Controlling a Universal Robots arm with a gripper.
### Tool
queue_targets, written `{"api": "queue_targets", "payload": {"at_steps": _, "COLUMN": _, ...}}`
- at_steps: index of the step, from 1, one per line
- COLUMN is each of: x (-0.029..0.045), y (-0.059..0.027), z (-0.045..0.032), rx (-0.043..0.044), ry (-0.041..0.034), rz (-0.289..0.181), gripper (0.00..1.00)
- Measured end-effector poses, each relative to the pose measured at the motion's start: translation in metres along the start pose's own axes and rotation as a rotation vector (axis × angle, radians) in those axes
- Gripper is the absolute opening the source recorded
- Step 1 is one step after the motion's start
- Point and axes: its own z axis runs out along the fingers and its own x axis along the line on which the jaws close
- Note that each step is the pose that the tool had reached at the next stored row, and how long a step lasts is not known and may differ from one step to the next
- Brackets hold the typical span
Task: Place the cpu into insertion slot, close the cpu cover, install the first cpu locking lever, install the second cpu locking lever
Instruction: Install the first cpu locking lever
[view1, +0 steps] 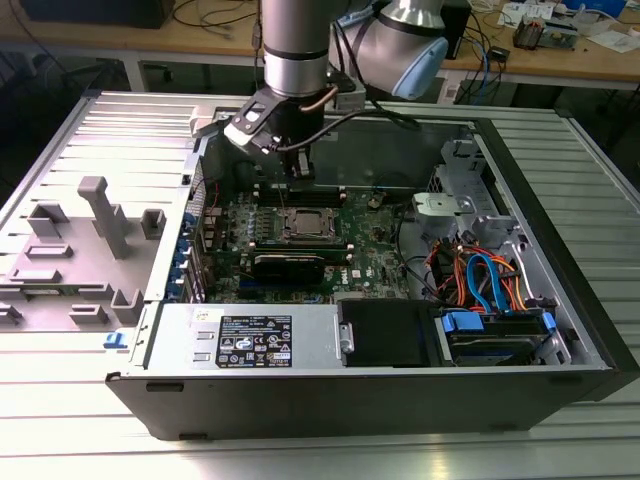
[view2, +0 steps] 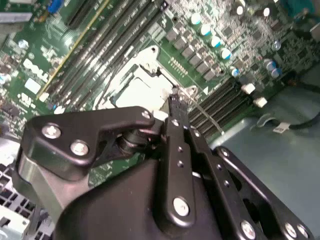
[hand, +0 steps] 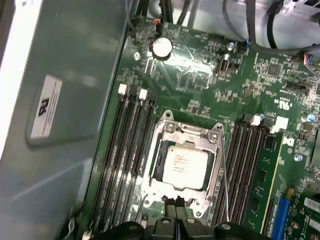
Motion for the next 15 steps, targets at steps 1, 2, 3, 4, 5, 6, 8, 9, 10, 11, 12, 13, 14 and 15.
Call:
{"api": "queue_targets", "payload": {"at_steps": 1, "x": -0.0007, "y": -0.0003, "z": -0.0123, "rx": -0.0034, "ry": -0.0005, "rz": -0.055, "gripper": 0.11}}
{"api": "queue_targets", "payload": {"at_steps": 2, "x": -0.0007, "y": -0.0003, "z": -0.0131, "rx": -0.0043, "ry": -0.0005, "rz": -0.068, "gripper": 0.11}}
{"api": "queue_targets", "payload": {"at_steps": 3, "x": -0.0007, "y": -0.0003, "z": -0.013, "rx": -0.0053, "ry": -0.0006, "rz": -0.082, "gripper": 0.11}}
{"api": "queue_targets", "payload": {"at_steps": 4, "x": -0.0007, "y": -0.0003, "z": -0.0131, "rx": -0.0063, "ry": -0.0007, "rz": -0.1, "gripper": 0.11}}
{"api": "queue_targets", "payload": {"at_steps": 5, "x": -0.0008, "y": -0.0003, "z": -0.0131, "rx": -0.0072, "ry": -0.001, "rz": -0.118, "gripper": 0.11}}
{"api": "queue_targets", "payload": {"at_steps": 6, "x": -0.0007, "y": -0.0003, "z": -0.0131, "rx": -0.0082, "ry": -0.0011, "rz": -0.136, "gripper": 0.11}}
{"api": "queue_targets", "payload": {"at_steps": 8, "x": -0.0008, "y": -0.0003, "z": -0.0131, "rx": -0.0103, "ry": -0.0015, "rz": -0.172, "gripper": 0.11}}
{"api": "queue_targets", "payload": {"at_steps": 9, "x": -0.0007, "y": -0.0006, "z": -0.0132, "rx": -0.0108, "ry": -0.0016, "rz": -0.182, "gripper": 0.11}}
{"api": "queue_targets", "payload": {"at_steps": 10, "x": -0.0004, "y": -0.0019, "z": -0.0133, "rx": -0.0109, "ry": -0.0018, "rz": -0.187, "gripper": 0.11}}
{"api": "queue_targets", "payload": {"at_steps": 11, "x": 0.0003, "y": -0.0044, "z": -0.0132, "rx": -0.0114, "ry": -0.0017, "rz": -0.191, "gripper": 0.11}}
{"api": "queue_targets", "payload": {"at_steps": 12, "x": 0.0011, "y": -0.0074, "z": -0.0132, "rx": -0.0118, "ry": -0.0015, "rz": -0.195, "gripper": 0.11}}
{"api": "queue_targets", "payload": {"at_steps": 13, "x": 0.0015, "y": -0.0092, "z": -0.0132, "rx": -0.012, "ry": -0.0016, "rz": -0.199, "gripper": 0.11}}
{"api": "queue_targets", "payload": {"at_steps": 14, "x": 0.002, "y": -0.0111, "z": -0.0132, "rx": -0.0123, "ry": -0.0016, "rz": -0.203, "gripper": 0.11}}
{"api": "queue_targets", "payload": {"at_steps": 15, "x": 0.0026, "y": -0.0136, "z": -0.0132, "rx": -0.0126, "ry": -0.0016, "rz": -0.208, "gripper": 0.11}}
